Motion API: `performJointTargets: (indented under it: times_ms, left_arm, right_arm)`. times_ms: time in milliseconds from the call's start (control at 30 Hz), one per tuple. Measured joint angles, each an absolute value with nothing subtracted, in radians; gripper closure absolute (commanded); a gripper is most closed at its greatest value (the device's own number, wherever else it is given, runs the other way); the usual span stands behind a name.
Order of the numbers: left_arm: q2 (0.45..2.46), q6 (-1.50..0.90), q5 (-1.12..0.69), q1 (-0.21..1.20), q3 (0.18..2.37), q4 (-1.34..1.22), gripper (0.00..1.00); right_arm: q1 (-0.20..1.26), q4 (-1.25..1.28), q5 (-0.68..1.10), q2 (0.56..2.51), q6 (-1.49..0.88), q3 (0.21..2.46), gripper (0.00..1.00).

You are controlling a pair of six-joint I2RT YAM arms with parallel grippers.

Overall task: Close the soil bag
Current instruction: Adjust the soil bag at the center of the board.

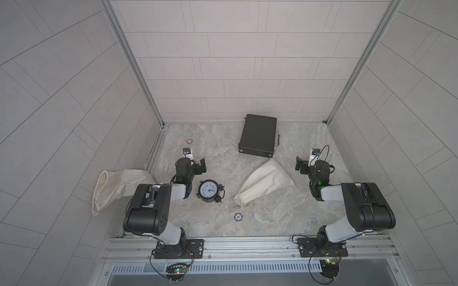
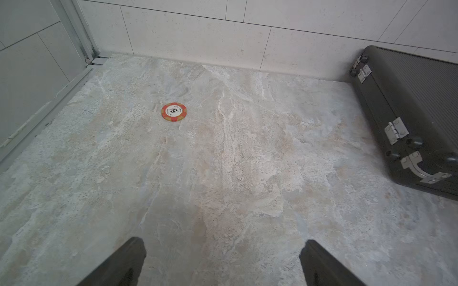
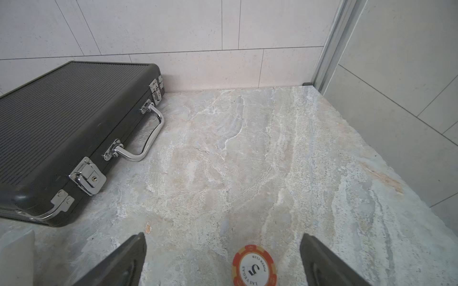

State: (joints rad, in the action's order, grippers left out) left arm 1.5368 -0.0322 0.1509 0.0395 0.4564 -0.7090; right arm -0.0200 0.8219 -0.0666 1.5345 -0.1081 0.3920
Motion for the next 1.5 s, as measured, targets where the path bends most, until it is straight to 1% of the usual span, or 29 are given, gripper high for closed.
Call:
performJointTargets:
  times_ms: [500,567,733,867,933,1033,1233,1300,1433,1467,1500]
  left_arm:
    - [1.536,-0.029,0.146,0.039,0.456,-0.706,0.00]
    - [1.520,-0.030,0.147,0.039,0.471,-0.645,0.00]
    - [1.372,-0.061,0.159,0.043,0.592,-0.384,0.00]
    - [1.217,-0.195,0.185,0.081,0.654,-0.234,0.00]
    - [1.157,-0.260,0.199,0.143,0.654,-0.169,0.00]
    - [1.105,-0.336,0.204,0.307,0.656,-0.078,0.00]
    - [1.081,-0.451,0.120,0.568,0.669,0.081,0.00]
    - [1.069,-0.464,0.108,0.676,0.669,0.114,0.00]
    - [1.079,-0.464,0.077,0.872,0.669,0.137,0.00]
    - [1.094,-0.463,0.072,0.905,0.669,0.137,0.02]
    - [1.115,-0.462,0.070,0.929,0.669,0.136,0.07]
  right_arm:
    - [-0.020,0.823,-0.066,1.534,-0.108,0.392,0.00]
    - [-0.020,0.802,-0.065,1.517,-0.105,0.392,0.00]
    - [-0.008,0.525,-0.096,1.322,-0.123,0.476,0.00]
    - [0.054,0.313,-0.165,1.153,-0.193,0.588,0.00]
    - [0.109,0.226,-0.187,1.087,-0.223,0.622,0.00]
    - [0.212,0.104,-0.198,1.031,-0.255,0.659,0.00]
    - [0.459,-0.130,-0.192,1.010,-0.295,0.690,0.00]
    - [0.524,-0.179,-0.191,1.010,-0.305,0.681,0.00]
    - [0.559,-0.220,-0.182,1.008,-0.321,0.644,0.00]
    - [0.561,-0.225,-0.177,1.012,-0.324,0.639,0.00]
    - [0.562,-0.229,-0.173,1.018,-0.326,0.638,0.00]
